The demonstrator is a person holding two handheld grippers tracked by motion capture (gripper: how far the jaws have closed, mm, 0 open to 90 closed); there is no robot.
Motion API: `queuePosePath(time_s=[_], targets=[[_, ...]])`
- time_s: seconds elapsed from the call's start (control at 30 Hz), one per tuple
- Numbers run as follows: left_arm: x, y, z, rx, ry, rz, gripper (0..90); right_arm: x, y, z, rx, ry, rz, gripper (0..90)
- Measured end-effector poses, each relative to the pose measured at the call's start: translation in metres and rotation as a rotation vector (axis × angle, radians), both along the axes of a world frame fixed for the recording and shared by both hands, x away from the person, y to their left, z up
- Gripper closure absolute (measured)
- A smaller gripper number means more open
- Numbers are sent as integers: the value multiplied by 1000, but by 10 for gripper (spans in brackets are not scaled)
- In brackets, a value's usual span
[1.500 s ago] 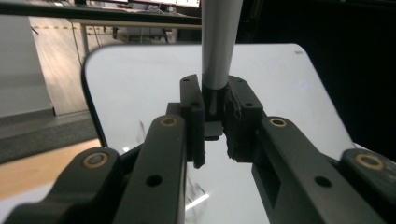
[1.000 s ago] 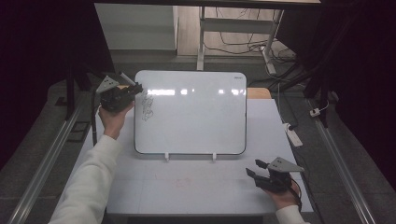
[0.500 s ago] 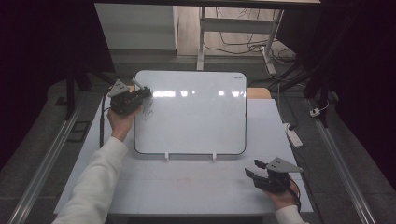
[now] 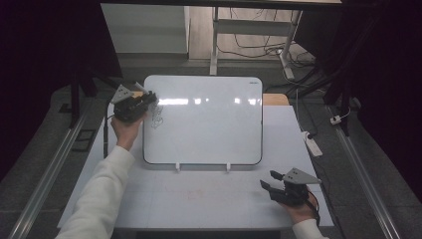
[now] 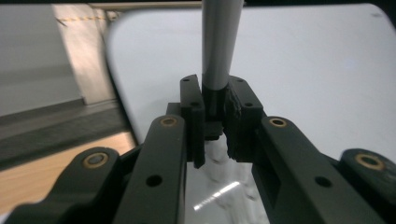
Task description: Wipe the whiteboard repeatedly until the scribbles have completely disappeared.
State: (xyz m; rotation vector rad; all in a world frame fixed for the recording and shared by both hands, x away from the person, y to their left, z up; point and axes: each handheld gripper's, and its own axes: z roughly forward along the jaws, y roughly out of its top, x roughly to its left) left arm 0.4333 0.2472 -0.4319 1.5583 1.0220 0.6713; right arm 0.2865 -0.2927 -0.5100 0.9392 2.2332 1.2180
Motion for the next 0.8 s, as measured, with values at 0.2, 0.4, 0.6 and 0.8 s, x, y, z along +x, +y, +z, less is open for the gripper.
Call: queuePosePath(time_s=[0.2, 0.4, 0.6, 0.8], targets=[[-7, -12, -14, 12, -29, -69, 778, 1, 1, 0, 3, 4, 6, 451], [-5, -13, -13, 19, -46, -80, 778, 0, 1, 0, 0, 1, 7, 451], [-2, -6, -11, -6, -39, -47, 778, 1, 0, 0, 3, 3, 4, 451], [-4, -24, -13, 29, -42, -90, 778, 1, 5, -1, -5, 5, 18, 450]])
